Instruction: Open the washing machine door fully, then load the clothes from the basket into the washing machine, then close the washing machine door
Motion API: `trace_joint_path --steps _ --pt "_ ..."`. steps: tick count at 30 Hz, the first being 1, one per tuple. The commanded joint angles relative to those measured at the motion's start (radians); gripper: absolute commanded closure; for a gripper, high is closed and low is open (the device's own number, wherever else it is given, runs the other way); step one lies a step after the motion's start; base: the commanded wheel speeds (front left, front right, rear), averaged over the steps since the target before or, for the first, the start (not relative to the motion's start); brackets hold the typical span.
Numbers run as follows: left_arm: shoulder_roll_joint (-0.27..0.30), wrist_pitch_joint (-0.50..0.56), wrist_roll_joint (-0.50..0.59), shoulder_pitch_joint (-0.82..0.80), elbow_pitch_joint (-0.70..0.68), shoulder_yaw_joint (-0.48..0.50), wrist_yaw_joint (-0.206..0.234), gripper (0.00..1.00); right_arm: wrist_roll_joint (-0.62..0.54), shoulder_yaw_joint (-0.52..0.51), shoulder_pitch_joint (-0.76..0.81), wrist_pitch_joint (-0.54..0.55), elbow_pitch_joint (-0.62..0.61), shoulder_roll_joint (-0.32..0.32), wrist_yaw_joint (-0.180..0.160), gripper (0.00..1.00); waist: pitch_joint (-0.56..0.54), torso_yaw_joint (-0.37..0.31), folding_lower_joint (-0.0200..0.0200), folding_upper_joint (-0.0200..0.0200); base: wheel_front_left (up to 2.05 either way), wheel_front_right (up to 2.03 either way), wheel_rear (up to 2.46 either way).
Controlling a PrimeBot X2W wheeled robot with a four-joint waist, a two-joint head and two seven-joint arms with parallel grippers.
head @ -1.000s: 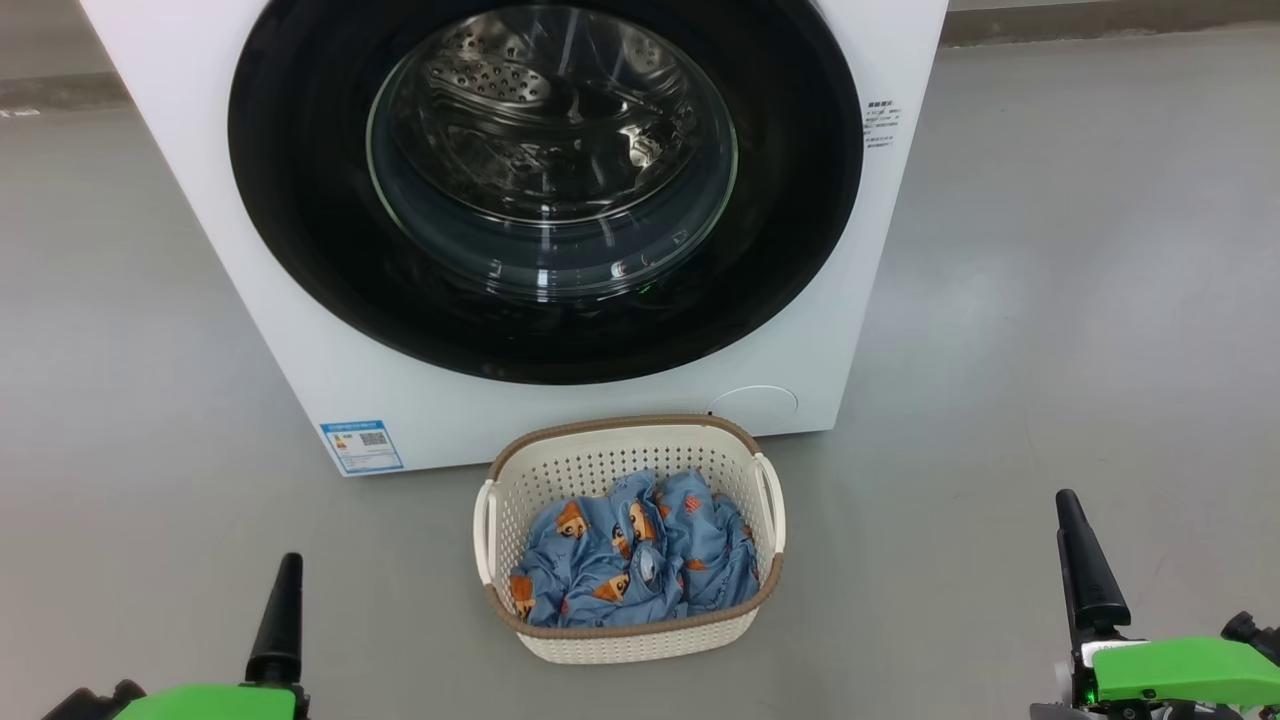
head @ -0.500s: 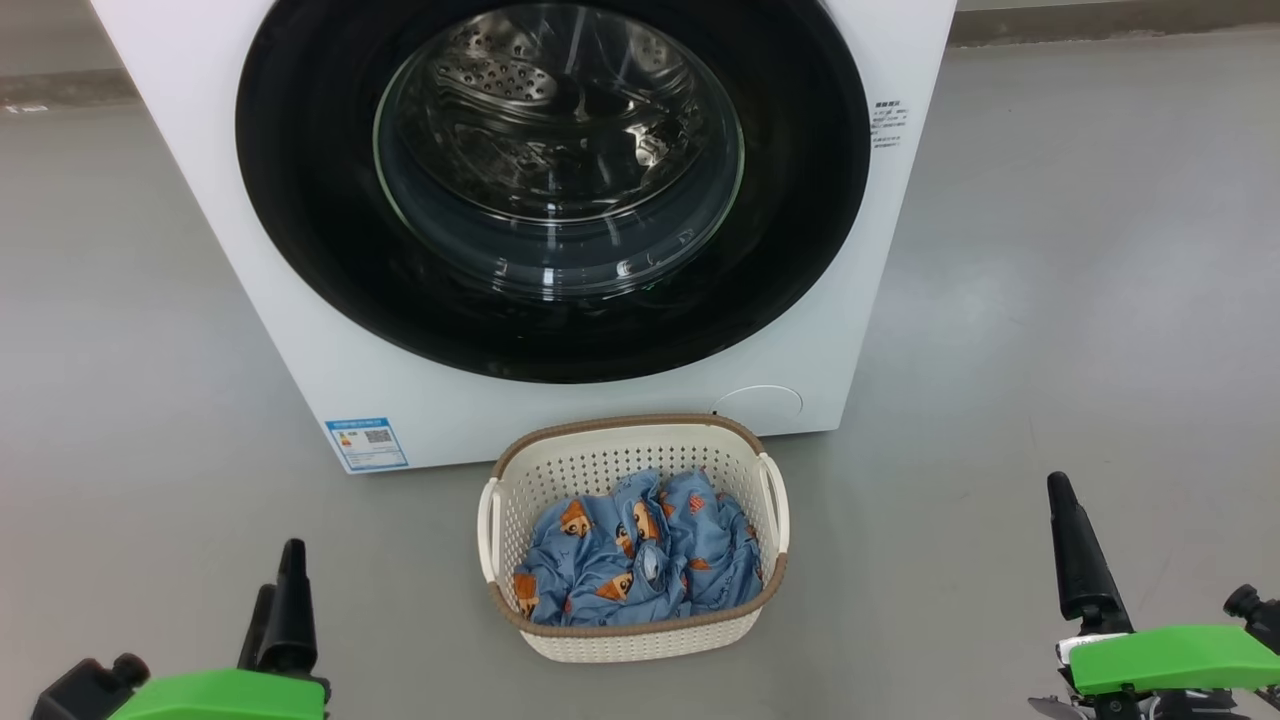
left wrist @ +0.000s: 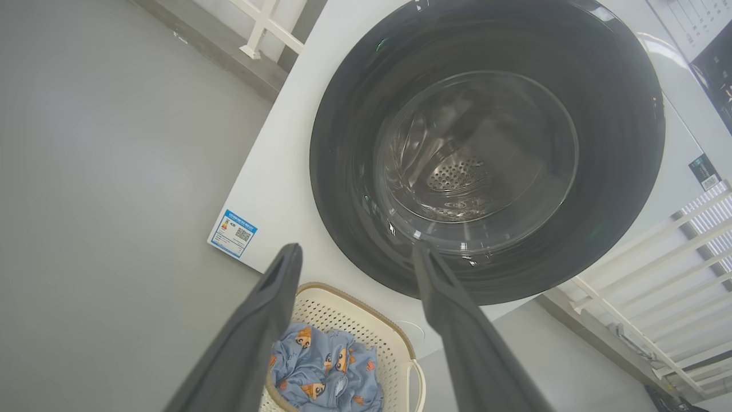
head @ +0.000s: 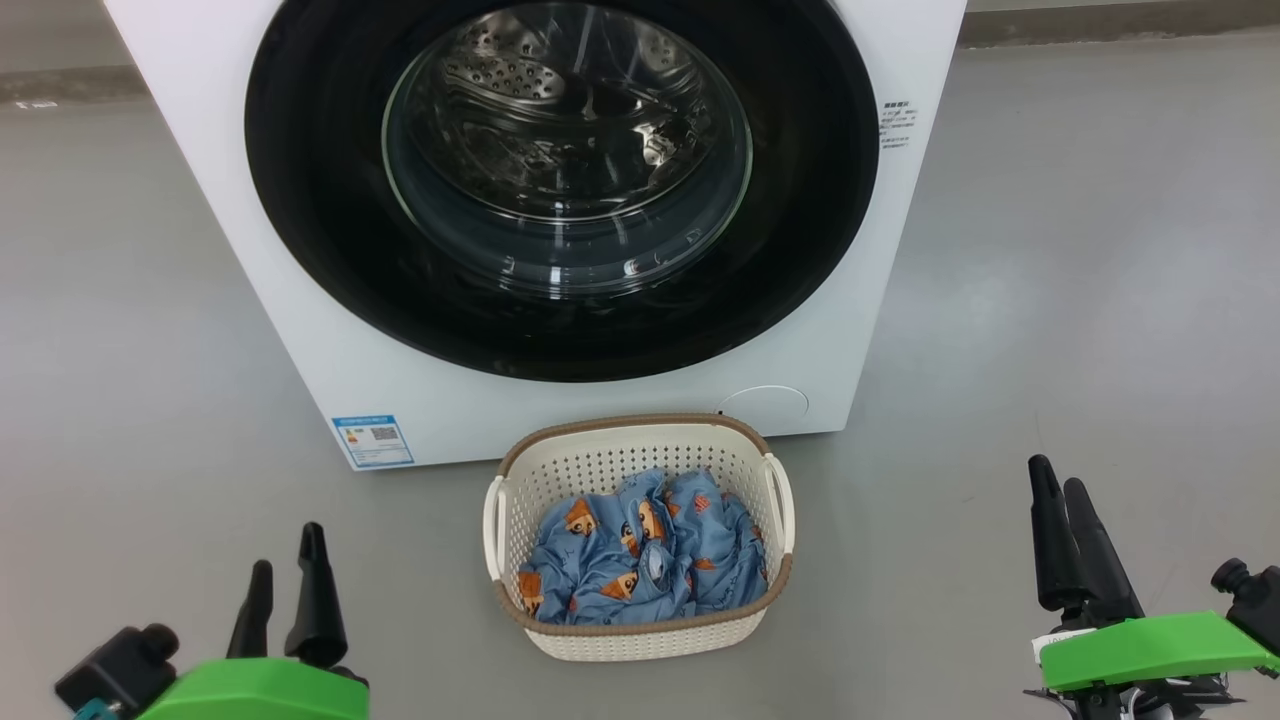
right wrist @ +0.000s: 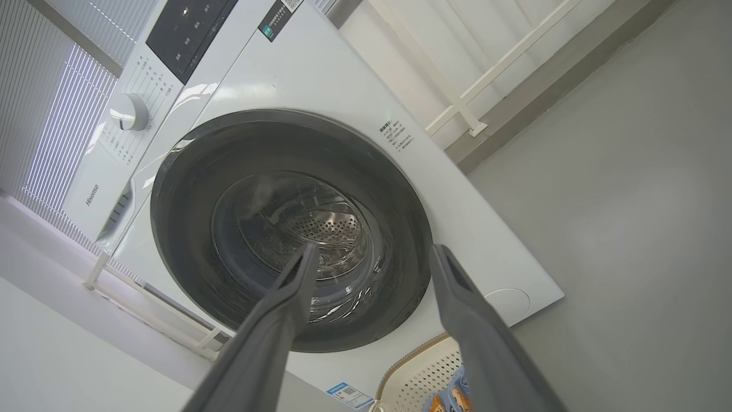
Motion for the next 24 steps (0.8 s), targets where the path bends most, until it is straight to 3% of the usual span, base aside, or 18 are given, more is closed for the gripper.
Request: trace_joint_path --steps 1,24 --pt "0.018 -0.014 0.057 -0.035 -0.036 0.013 0.008 0.0 -0.037 0.021 -0.045 -0.013 -0.039 -0.012 0.001 0.0 0.0 0.001 0.0 0.0 0.0 0.0 0.0" --pt "0.041 -0.082 0.546 -0.035 -0.012 -0.078 0.03 0.0 -0.421 0.055 -0.048 -0.08 -0.036 -0.014 0.001 0.0 -0.011 0.001 0.0 0.0 0.0 0.0 0.0"
